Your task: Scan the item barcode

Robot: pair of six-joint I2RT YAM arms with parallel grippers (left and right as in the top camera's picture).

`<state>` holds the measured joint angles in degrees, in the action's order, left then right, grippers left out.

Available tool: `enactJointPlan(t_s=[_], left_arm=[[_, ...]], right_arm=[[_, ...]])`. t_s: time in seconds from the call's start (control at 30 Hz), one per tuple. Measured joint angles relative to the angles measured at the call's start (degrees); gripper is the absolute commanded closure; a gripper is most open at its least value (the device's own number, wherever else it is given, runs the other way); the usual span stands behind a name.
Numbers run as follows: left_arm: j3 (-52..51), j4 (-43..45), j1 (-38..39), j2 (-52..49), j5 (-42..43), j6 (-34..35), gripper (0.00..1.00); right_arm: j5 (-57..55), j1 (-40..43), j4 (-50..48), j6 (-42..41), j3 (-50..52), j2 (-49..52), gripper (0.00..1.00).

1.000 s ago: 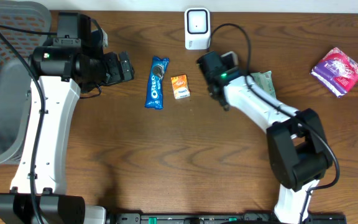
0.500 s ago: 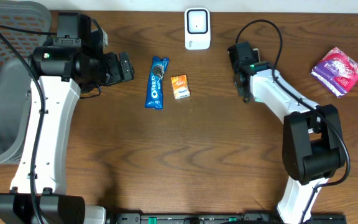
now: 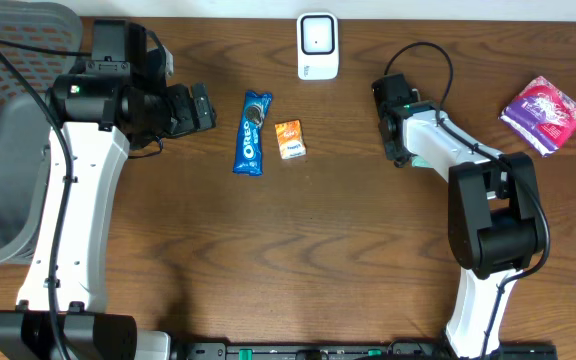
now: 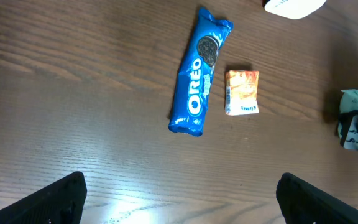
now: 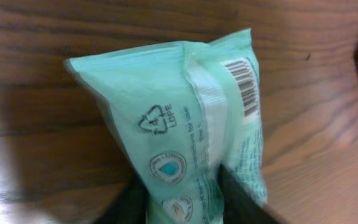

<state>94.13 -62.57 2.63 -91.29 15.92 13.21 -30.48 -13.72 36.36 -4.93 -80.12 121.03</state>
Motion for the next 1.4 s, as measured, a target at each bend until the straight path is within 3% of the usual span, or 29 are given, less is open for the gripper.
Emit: enactJointPlan(t_s=[0.2, 0.4, 0.63, 0.87, 1.1, 1.4], left_arm=[[0.0, 0.0, 0.0, 0.0, 0.0, 0.0, 0.02], [0.0, 0.0, 0.0, 0.0, 0.0, 0.0, 0.02], [0.0, 0.0, 0.0, 0.0, 0.0, 0.0, 0.02], [0.0, 0.0, 0.0, 0.0, 0.0, 0.0, 0.02], [0.0, 0.0, 0.0, 0.0, 0.0, 0.0, 0.02], [0.0, 0.0, 0.0, 0.0, 0.0, 0.0, 0.02]], right_arm=[[2.1, 0.1, 4.3, -1.0, -2.6, 0.0, 0.99], [11.8, 0.7, 13.2, -2.1, -8.5, 0.6, 0.99], [36.0, 1.8, 18.1, -1.8, -17.5, 1.6, 0.99], [61.0, 8.3, 16.2, -1.1, -17.5, 1.6, 0.98], [59.1, 11.7, 17.2, -0.5, -15.1, 1.6, 0.62], [49.9, 6.4, 17.2, -0.6, -15.5, 1.6, 0.46]])
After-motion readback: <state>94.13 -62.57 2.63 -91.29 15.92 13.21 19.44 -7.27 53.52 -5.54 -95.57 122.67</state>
